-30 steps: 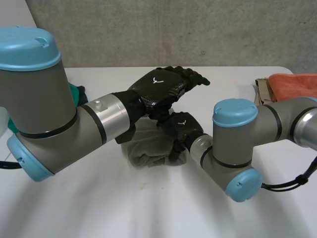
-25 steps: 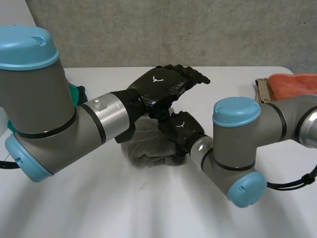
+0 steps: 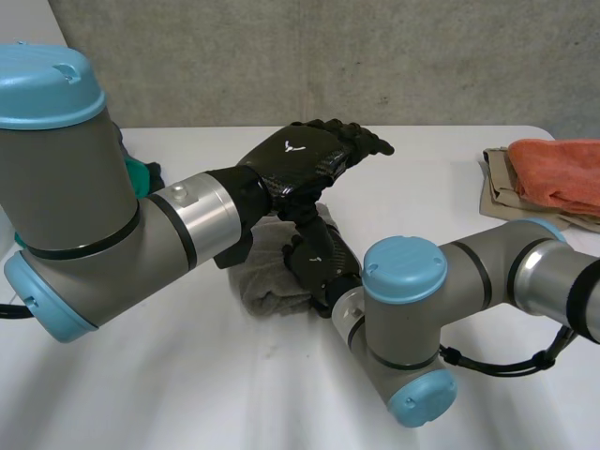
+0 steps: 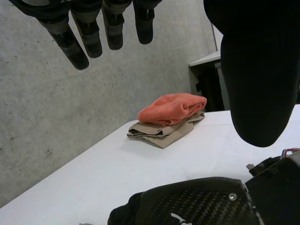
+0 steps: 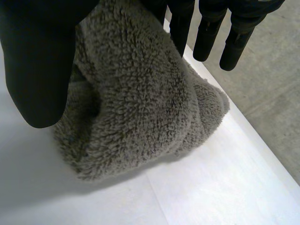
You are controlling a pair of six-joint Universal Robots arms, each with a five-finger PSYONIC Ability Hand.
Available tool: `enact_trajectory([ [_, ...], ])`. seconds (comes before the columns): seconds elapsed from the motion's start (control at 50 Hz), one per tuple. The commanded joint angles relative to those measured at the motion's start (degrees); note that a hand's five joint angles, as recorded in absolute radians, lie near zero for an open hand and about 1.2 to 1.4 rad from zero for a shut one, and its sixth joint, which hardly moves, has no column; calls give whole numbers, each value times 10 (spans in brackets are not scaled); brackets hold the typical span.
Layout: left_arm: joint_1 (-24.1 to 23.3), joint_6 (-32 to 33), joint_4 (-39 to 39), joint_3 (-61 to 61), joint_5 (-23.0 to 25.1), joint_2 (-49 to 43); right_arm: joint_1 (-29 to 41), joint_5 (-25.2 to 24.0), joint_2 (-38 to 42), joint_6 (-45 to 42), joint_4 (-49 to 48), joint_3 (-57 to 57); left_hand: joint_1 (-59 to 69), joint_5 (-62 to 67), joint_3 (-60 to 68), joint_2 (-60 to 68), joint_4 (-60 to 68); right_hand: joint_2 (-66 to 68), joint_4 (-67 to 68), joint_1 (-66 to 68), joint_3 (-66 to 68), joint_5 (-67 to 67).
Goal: Fold the laundry.
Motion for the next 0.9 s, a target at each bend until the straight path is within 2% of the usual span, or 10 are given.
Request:
enact_trajectory([
  [0.02, 1, -7, 0, 0, 3, 1, 0, 25, 16, -15, -43, -9, -6, -28, -3, -16, 0, 44, 59, 51, 66, 80],
  [0.18, 3, -15, 1, -2, 4, 5, -6, 26, 29, -15, -120, -22, -6, -28, -3, -16, 0, 153, 168, 161, 175, 190],
  [0.26, 5, -18, 1, -2, 4, 7, -12, 23, 41, -8, -123, -37, -6, -28, -3, -16, 0, 306, 321, 313, 328, 342],
  [0.28, 7, -18, 1, -2, 4, 7, -15, 19, 44, 0, -122, -44, -6, -28, -3, -16, 0, 408, 423, 415, 430, 445],
  [0.34, 9, -20, 0, -2, 5, 9, -19, 13, 47, 17, -121, -51, -6, -28, -3, -16, 0, 582, 597, 589, 604, 619],
  [0.46, 14, -22, 1, -1, 7, 13, -36, 6, 35, 62, -121, -70, -6, -28, -3, -16, 0, 582, 597, 590, 605, 619],
  [0.64, 25, -29, 2, 0, 4, 35, -94, 5, -3, 79, -123, -130, -6, -28, -3, -16, 0, 582, 597, 590, 605, 619],
  [0.78, 38, -53, 10, -1, 1, 70, -176, 12, -17, 113, -126, -237, -6, -28, -3, -16, 0, 582, 597, 590, 605, 619],
  [0.9, 45, -87, 25, -5, 0, 82, -288, 41, 4, 152, -123, -345, -6, -28, -3, -16, 0, 582, 597, 590, 605, 619],
])
